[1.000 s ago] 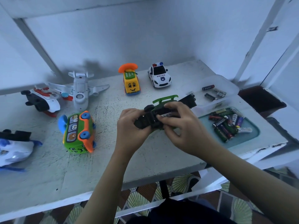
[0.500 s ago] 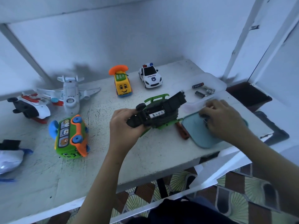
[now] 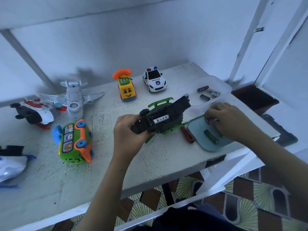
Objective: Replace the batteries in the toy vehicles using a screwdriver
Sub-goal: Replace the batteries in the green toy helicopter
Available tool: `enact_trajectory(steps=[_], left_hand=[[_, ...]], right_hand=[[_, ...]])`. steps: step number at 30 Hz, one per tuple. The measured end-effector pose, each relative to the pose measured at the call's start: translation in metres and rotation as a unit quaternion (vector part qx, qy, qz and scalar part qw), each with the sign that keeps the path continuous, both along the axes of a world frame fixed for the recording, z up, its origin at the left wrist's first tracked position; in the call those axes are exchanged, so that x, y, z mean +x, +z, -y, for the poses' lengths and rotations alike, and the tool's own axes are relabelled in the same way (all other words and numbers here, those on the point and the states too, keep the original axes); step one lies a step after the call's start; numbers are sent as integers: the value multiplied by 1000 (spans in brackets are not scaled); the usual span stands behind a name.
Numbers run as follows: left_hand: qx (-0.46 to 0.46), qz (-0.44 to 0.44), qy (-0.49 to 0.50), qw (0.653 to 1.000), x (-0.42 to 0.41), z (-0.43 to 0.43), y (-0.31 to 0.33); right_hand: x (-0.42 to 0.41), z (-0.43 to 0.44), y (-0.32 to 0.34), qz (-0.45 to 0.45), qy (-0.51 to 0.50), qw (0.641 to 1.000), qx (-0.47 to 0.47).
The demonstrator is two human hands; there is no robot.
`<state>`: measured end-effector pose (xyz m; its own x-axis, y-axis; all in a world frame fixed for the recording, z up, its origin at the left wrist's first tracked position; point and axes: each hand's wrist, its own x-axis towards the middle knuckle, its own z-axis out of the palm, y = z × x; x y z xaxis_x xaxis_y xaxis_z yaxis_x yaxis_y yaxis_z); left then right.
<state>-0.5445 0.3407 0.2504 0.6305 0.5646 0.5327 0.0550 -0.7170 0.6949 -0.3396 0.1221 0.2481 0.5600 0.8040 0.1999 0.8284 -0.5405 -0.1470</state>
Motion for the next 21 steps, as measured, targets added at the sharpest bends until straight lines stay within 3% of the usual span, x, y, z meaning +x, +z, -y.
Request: enact_trajectory(steps=[4, 8, 14, 16, 21], left_hand=[[-14, 6, 2, 1000, -1, 0, 0], [-20, 7, 2, 1000, -2, 0, 0], [-14, 8, 13, 1000, -2, 0, -5], [-12, 12, 20, 1000, -3, 1, -8], [-14, 19, 41, 999, -4, 3, -14]], right_hand=[[-11, -4, 0, -87, 25, 989, 120], [-32, -14, 10, -121, 53, 956, 264], [-73, -32, 32, -180, 68, 898, 395], [-77, -42, 35, -199, 63, 888, 411], [-85, -70, 35, -154, 72, 908, 382]])
